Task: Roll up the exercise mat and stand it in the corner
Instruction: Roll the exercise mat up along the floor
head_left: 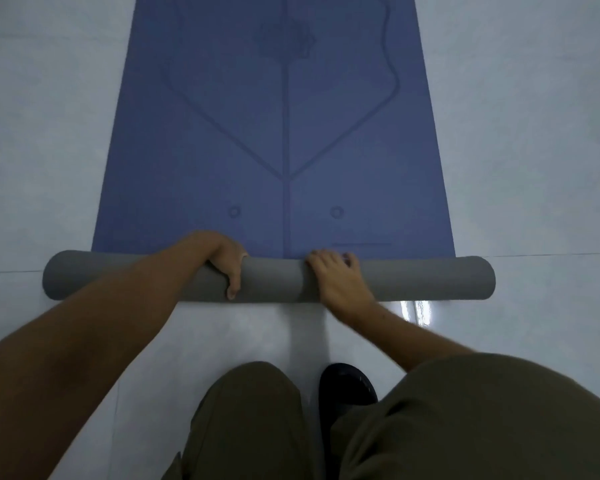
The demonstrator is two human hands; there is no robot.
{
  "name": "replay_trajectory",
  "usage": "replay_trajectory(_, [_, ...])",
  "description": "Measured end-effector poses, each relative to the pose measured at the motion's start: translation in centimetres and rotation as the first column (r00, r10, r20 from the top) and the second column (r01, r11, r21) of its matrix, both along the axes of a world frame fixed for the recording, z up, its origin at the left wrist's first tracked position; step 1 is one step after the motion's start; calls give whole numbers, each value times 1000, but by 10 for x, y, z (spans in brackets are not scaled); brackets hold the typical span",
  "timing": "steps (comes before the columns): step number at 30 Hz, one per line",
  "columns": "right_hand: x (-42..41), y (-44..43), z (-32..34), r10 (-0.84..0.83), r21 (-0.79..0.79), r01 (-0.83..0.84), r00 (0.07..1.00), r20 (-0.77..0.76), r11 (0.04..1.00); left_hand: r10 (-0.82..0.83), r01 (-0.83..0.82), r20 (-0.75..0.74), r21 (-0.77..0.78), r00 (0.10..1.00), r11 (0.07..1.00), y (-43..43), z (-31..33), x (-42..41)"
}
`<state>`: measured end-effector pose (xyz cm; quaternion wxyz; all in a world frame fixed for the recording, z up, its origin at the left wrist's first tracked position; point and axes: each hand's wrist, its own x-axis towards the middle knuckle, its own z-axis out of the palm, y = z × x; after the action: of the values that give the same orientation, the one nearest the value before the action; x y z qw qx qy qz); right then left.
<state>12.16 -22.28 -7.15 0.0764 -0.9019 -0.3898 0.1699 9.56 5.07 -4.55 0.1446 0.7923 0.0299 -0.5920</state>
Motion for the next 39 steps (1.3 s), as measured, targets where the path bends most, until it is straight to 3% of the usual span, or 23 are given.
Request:
replay_trajectory(2, [-15,-5,-6,20,33,-17,996,-84,999,-12,12,7,10,1000,1000,-2,2,1])
replay_trajectory(6, [8,7,-14,64,-68,-70,995,-80,995,1,-5,55,56,998,998,0,2,0])
replay_trajectory(9, [23,18,-19,86,-90,-93,993,-75,992,-12,-18,238,122,971,992,-6,2,-7])
replay_trajectory(11, [36,25,-21,66,-100,-75,994,-90,992,-164,26,516,265,841,964,-28,-4,-25])
replay_trajectory(13, [49,30,-22,51,-119,-63,993,-105,991,-265,3,692,355,672,935,-59,-15,-50])
replay_trajectory(16, [58,42,-16,30,-130,-49,989,-145,990,-284,-18,759,363,585,932,-73,-30,-68])
replay_trajectory(18, [55,41,-8,-31,-18,30,997,-65,999,-267,-52,787,354,557,934,-64,-35,-57])
replay_trajectory(21, [40,24,1,-26,89,25,1000,10,996,-203,-84,785,307,585,948,-53,-34,-32])
replay_trajectory(23, [29,15,-2,97,-37,-97,995,20,995,-194,-49,754,287,628,957,-47,-33,-21])
replay_trajectory(26, [40,22,-5,146,-187,-134,988,50,973,-158,-39,733,243,661,969,-38,-27,-10])
replay_trajectory(30, [58,32,1,172,-221,-146,980,101,964,-210,-69,749,323,629,944,-33,-20,-12])
replay_trajectory(34, [51,28,7,140,-135,-120,979,148,984,-240,-49,730,350,640,935,-36,-14,-22])
replay_trajectory(37, [66,39,30,175,-138,-157,976,130,978,-114,-76,726,224,678,972,-26,2,-8])
replay_trajectory(39, [77,45,49,228,-200,-223,974,3,954,-4,-72,672,85,741,994,-17,17,1])
